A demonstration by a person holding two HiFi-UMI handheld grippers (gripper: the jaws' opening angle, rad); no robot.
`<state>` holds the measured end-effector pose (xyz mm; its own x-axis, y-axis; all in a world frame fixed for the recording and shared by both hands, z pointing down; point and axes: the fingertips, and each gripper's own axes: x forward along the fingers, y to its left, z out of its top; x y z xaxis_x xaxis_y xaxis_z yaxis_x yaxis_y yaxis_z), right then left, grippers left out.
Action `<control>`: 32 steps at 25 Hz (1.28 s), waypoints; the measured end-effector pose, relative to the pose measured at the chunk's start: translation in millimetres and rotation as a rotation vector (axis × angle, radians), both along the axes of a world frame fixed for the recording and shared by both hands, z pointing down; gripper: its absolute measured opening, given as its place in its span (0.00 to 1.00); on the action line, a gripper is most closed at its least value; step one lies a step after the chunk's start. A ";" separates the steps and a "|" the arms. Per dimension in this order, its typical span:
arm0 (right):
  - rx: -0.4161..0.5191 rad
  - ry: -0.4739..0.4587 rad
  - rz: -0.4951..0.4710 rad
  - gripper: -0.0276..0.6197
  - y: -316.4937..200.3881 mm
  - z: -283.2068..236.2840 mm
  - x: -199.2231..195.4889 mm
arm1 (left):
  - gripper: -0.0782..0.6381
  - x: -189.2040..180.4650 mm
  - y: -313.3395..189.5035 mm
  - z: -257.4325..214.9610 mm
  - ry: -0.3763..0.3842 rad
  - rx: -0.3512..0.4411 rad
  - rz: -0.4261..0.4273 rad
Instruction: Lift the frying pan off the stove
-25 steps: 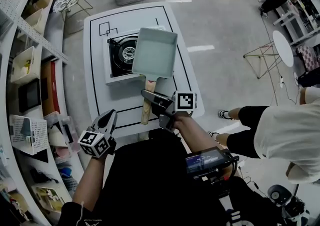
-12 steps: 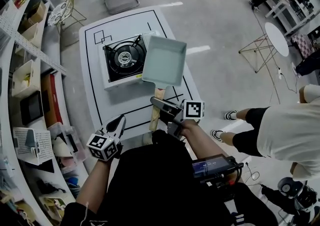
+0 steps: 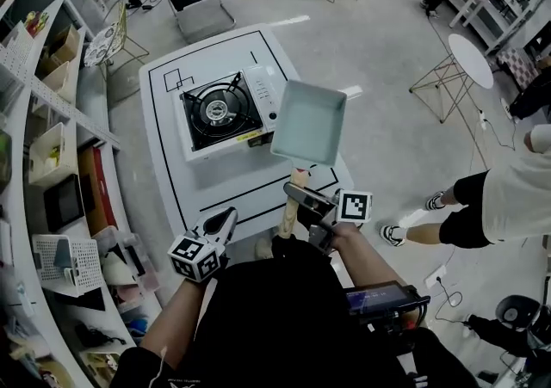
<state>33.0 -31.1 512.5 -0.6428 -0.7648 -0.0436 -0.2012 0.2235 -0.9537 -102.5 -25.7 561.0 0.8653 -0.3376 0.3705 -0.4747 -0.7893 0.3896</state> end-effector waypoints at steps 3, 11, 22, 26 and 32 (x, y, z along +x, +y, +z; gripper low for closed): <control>-0.002 0.003 0.037 0.30 13.7 2.4 7.8 | 0.12 5.1 7.5 1.6 0.002 -0.004 0.028; -0.009 0.013 0.136 0.30 46.2 12.2 28.5 | 0.12 17.5 21.5 8.3 0.006 -0.004 0.098; 0.010 0.018 0.221 0.30 75.2 7.1 42.2 | 0.12 35.8 31.8 13.3 0.010 -0.013 0.195; 0.013 0.027 0.251 0.30 83.7 5.4 53.3 | 0.12 51.5 29.9 7.9 0.018 -0.004 0.230; 0.015 0.015 0.293 0.30 89.2 3.7 65.7 | 0.12 67.4 31.3 5.0 0.019 0.000 0.269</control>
<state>98.8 58.1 516.2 -0.3956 -0.9171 -0.0488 -0.2734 0.1683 -0.9470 -35.1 5.6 565.9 0.9306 -0.0946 0.3536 -0.2406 -0.8861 0.3961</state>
